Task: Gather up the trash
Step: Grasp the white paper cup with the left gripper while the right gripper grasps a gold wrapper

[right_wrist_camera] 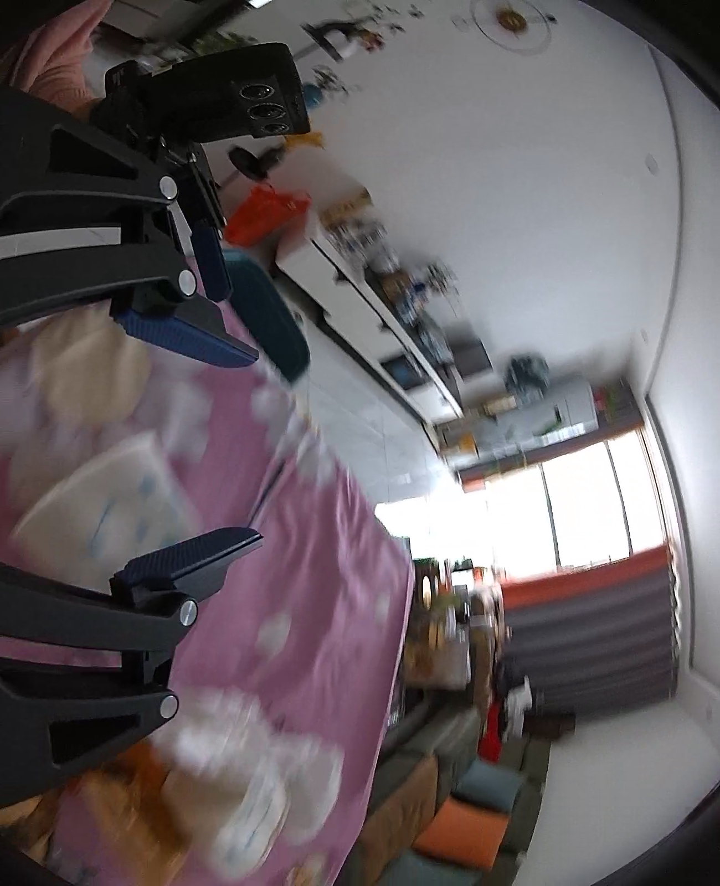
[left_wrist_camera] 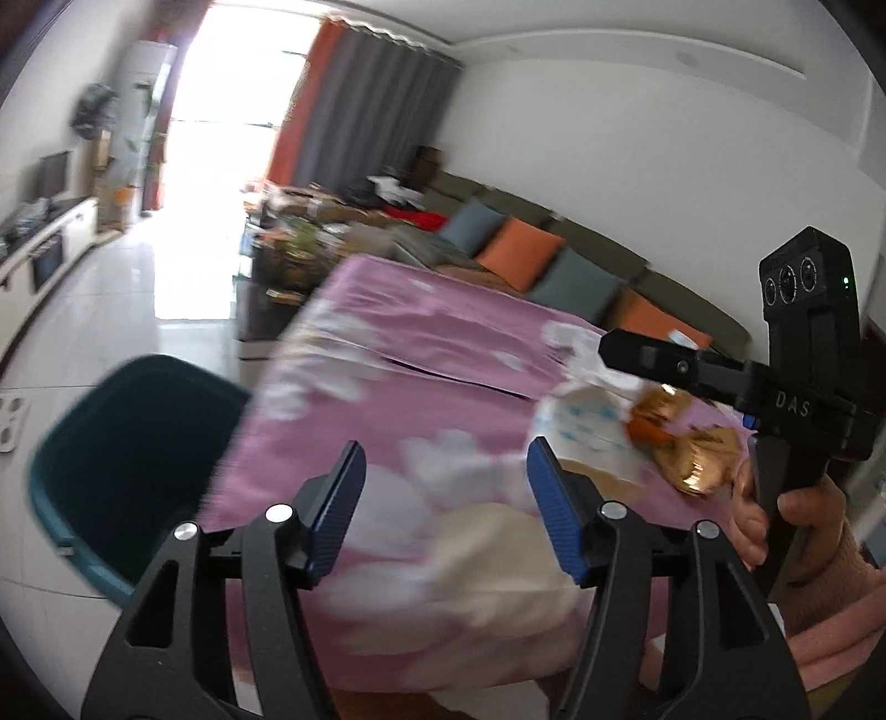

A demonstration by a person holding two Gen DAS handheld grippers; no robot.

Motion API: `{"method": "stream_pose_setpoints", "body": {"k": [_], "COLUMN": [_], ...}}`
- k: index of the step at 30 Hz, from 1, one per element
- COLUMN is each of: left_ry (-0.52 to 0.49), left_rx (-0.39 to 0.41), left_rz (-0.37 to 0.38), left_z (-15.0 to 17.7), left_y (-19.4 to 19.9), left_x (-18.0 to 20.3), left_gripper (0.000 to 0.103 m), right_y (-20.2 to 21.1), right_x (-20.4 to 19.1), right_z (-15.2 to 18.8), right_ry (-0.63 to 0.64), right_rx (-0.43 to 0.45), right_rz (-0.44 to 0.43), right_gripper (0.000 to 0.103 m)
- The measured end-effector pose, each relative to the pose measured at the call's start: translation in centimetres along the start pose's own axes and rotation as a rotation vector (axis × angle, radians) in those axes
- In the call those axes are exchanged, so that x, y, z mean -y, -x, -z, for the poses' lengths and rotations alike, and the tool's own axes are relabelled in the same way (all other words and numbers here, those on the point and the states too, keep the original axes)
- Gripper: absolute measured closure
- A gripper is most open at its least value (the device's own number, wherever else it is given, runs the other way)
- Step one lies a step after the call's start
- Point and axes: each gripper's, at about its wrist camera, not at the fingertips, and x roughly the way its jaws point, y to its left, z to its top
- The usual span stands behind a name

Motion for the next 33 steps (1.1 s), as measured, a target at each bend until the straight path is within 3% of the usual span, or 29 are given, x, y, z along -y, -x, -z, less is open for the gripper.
{"method": "stream_pose_setpoints", "body": {"k": [8,18,29,33], "left_ry": [0.008,0.000,0.071,0.105], "left_rx": [-0.108,-0.177,-0.237,-0.256], "left_rz": [0.117,0.187,0.259,0.280], "left_z": [1.3,2.9,2.4,2.3], "left_y": [-4.8,-5.3,-8.2,-9.0], "left_x": [3.6,5.8,5.9,5.4], "left_gripper": [0.040,0.042,0.055,0.068], "right_y": [5.0,8.7,12.5,13.2], "right_x": [6.2,10.1,12.7,14.1], "right_z": [2.3,4.1,6.7,8.1], "right_ry": [-0.112,-0.186,-0.247,-0.309], "right_rx": [0.052,0.095,0.112,0.091], "right_rz": [0.142,0.232,0.339,0.347], "right_gripper": [0.044,0.044,0.039,0.038]}}
